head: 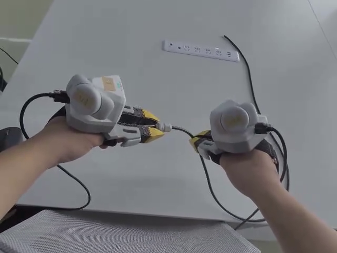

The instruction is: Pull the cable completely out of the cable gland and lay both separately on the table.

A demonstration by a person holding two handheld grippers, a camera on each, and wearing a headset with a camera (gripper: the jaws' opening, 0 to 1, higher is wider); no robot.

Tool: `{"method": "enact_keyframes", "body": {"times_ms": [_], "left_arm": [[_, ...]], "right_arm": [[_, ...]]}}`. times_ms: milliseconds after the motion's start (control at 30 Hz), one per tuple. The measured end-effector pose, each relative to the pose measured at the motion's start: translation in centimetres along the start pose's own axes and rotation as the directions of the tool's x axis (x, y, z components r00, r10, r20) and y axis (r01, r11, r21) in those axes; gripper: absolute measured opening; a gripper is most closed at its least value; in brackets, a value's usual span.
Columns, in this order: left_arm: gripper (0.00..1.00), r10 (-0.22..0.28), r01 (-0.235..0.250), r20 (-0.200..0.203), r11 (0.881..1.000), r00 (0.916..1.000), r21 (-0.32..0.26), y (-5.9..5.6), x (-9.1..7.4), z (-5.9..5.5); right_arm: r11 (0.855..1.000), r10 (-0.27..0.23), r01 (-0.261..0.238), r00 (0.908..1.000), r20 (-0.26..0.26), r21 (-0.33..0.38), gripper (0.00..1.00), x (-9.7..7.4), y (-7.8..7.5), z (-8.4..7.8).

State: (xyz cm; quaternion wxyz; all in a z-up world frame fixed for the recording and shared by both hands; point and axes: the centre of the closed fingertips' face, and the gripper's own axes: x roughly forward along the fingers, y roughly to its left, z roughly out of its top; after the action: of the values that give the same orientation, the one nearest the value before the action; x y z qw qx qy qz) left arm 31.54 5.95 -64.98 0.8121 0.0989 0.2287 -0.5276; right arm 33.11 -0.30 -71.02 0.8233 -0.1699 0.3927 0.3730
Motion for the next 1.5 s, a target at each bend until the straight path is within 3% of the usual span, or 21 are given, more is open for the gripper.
{"method": "enact_keyframes", "body": {"times_ms": [133, 167, 233, 267, 333, 400, 533, 633, 667, 733, 867, 933, 1067, 1233, 1333, 1433, 1500], "left_arm": [[0.15, 0.001, -0.001, -0.003, 1.0, 1.0, -0.009, 0.2, 0.0, -0.2], [0.15, 0.001, -0.001, -0.004, 1.0, 1.0, -0.011, 0.3, 0.0, -0.2], [0.15, -0.001, 0.001, -0.009, 1.0, 1.0, -0.01, 0.2, 0.1, -0.3], [0.15, -0.004, 0.004, -0.009, 1.0, 0.9999, -0.008, 0.2, 0.2, -0.3], [0.15, -0.005, 0.005, -0.007, 1.0, 1.0, -0.009, 0.2, 0.3, -0.2], [0.15, -0.004, 0.004, -0.006, 1.0, 1.0, -0.01, 0.3, 0.4, -0.1], [0.15, -0.005, 0.005, -0.008, 1.0, 1.0, -0.006, 0.4, 0.5, -0.1], [0.15, -0.004, 0.004, -0.012, 1.0, 0.9999, -0.005, 0.5, 0.4, -0.1], [0.15, -0.004, 0.004, -0.014, 1.0, 0.9999, -0.005, 0.5, 0.4, -0.2], [0.15, -0.003, 0.003, -0.016, 1.0, 0.9999, -0.005, 0.6, 0.4, -0.3], [0.15, -0.001, 0.001, -0.017, 1.0, 0.9998, -0.006, 0.6, 0.4, -0.4], [0.15, -0.002, 0.002, -0.015, 1.0, 0.9999, -0.008, 0.6, 0.4, -0.4], [0.15, -0.002, 0.002, -0.013, 1.0, 0.9999, -0.009, 0.6, 0.4, -0.3], [0.15, -0.001, 0.0, -0.006, 1.0, 1.0, -0.013, 0.7, 0.5, -0.2], [0.15, -0.002, 0.002, -0.008, 1.0, 1.0, -0.012, 0.7, 0.6, -0.1], [0.15, -0.003, 0.003, -0.003, 1.0, 1.0, -0.011, 0.7, 0.7, 0.0], [0.15, 0.0, 0.0, 0.002, 1.0, 1.0, -0.013, 0.8, 0.7, 0.2]], "right_arm": [[0.999, 0.001, 0.0, 0.9998, 0.019, -0.047, 0.01, -0.1, -0.2, 0.3], [0.993, 0.006, 0.0, 0.9987, 0.05, -0.115, 0.02, -0.1, -0.1, 0.9], [0.991, -0.017, 0.022, 0.999, 0.041, -0.132, 0.11, -0.1, -0.2, 0.9], [0.99, -0.005, 0.013, 0.9984, 0.056, -0.142, 0.18, -0.1, 0.0, 1.3], [0.984, 0.018, -0.006, 0.9973, 0.071, -0.178, 0.2, -0.2, 0.6, 1.8], [0.969, 0.033, -0.012, 0.9958, 0.085, -0.246, 0.2, -0.3, 1.2, 2.3], [0.955, 0.044, -0.011, 0.9934, 0.106, -0.296, 0.22, -0.5, 2.3, 3.1], [0.941, 0.052, 0.001, 0.9879, 0.147, -0.339, 0.2, -1.2, 2.9, 4.8], [0.929, 0.056, 0.006, 0.9859, 0.157, -0.37, 0.19, -1.3, 3.1, 5.3], [0.916, 0.061, 0.002, 0.9878, 0.143, -0.401, 0.16, -1.3, 3.4, 5.6], [0.876, 0.09, -0.026, 0.9898, 0.11, -0.482, 0.11, -0.8, 4.1, 5.6], [0.874, 0.088, -0.025, 0.9902, 0.108, -0.484, 0.1, -0.7, 4.1, 5.7], [0.856, 0.089, -0.026, 0.9913, 0.097, -0.517, 0.07, -0.6, 3.9, 5.8], [0.849, 0.115, -0.054, 0.9898, 0.084, -0.526, 0.02, -0.6, 4.2, 5.6], [0.848, 0.1, -0.038, 0.9911, 0.088, -0.528, 0.0, -0.6, 3.9, 5.6], [0.865, 0.087, -0.031, 0.9922, 0.089, -0.501, 0.0, -0.6, 3.5, 5.4], [0.889, 0.074, -0.022, 0.9924, 0.098, -0.457, 0.0, -0.7, 2.9, 5.4]]}}
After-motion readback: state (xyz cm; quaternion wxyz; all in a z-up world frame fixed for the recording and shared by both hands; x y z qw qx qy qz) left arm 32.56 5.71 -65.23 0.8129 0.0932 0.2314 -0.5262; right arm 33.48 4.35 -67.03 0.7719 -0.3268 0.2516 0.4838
